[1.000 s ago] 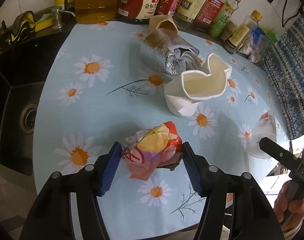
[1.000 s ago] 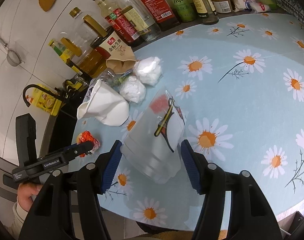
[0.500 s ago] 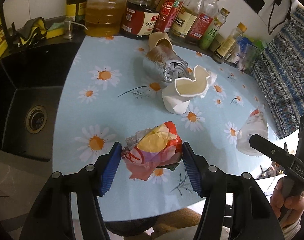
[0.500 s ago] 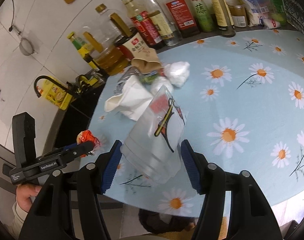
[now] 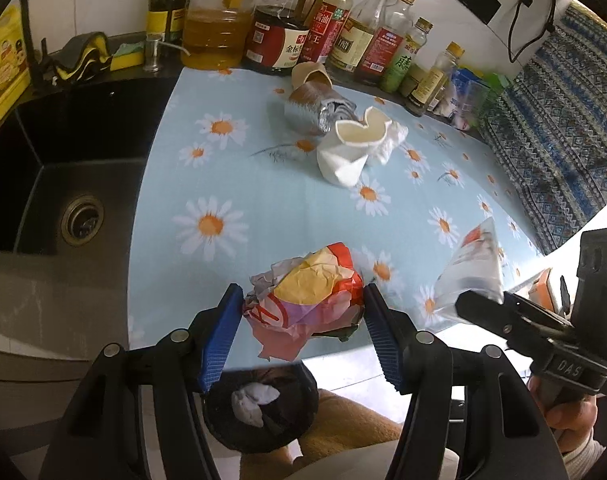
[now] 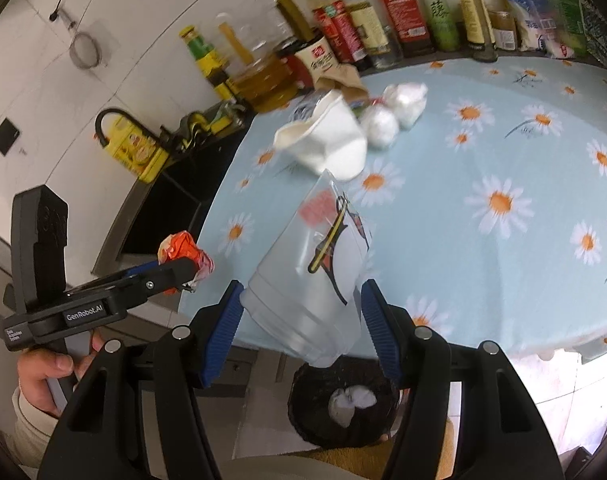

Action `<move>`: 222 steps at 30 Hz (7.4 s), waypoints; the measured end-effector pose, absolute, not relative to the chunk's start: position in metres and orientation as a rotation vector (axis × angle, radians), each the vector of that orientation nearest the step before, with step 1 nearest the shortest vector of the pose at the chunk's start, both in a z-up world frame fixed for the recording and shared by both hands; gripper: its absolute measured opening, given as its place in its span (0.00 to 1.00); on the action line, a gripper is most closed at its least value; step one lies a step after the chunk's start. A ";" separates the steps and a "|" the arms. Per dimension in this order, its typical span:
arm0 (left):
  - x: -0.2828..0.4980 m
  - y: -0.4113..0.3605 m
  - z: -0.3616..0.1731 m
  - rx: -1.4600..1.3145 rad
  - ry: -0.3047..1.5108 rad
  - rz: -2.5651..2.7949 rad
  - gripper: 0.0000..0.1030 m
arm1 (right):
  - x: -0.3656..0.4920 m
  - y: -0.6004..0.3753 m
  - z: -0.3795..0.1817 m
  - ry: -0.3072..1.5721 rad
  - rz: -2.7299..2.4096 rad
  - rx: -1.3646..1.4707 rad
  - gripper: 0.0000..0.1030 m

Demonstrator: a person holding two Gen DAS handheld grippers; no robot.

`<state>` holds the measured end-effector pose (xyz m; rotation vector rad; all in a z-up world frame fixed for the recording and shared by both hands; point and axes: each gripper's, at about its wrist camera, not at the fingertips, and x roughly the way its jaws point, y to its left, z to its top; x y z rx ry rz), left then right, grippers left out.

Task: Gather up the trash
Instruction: 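Carry the wrapper and plastic cup down over the black trash bin with both grippers, then open both grippers to drop the wrapper and plastic cup into the bin, then move both grippers back up over the table toward the remaining trash, then grasp the cream paper cup with the left gripper while the right gripper grasps the clear plastic bag, then carry the paper cup and plastic bag down over the black bin with both grippers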

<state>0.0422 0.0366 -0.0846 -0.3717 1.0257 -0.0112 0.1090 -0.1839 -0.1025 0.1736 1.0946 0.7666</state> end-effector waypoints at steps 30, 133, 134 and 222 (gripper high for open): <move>-0.062 0.046 -0.167 -0.538 1.146 0.047 0.57 | 0.019 -0.144 -0.166 1.294 0.831 0.061 0.59; 0.010 0.048 -0.112 -0.509 1.076 0.029 0.70 | 0.101 -0.188 -0.109 1.109 0.723 0.132 0.67; 0.016 0.047 -0.109 -0.510 1.072 0.027 0.74 | 0.108 -0.189 -0.106 1.104 0.725 0.134 0.69; 0.203 -0.003 -0.109 -0.484 0.932 0.342 0.74 | 0.354 -0.194 -0.153 1.175 0.811 0.139 0.48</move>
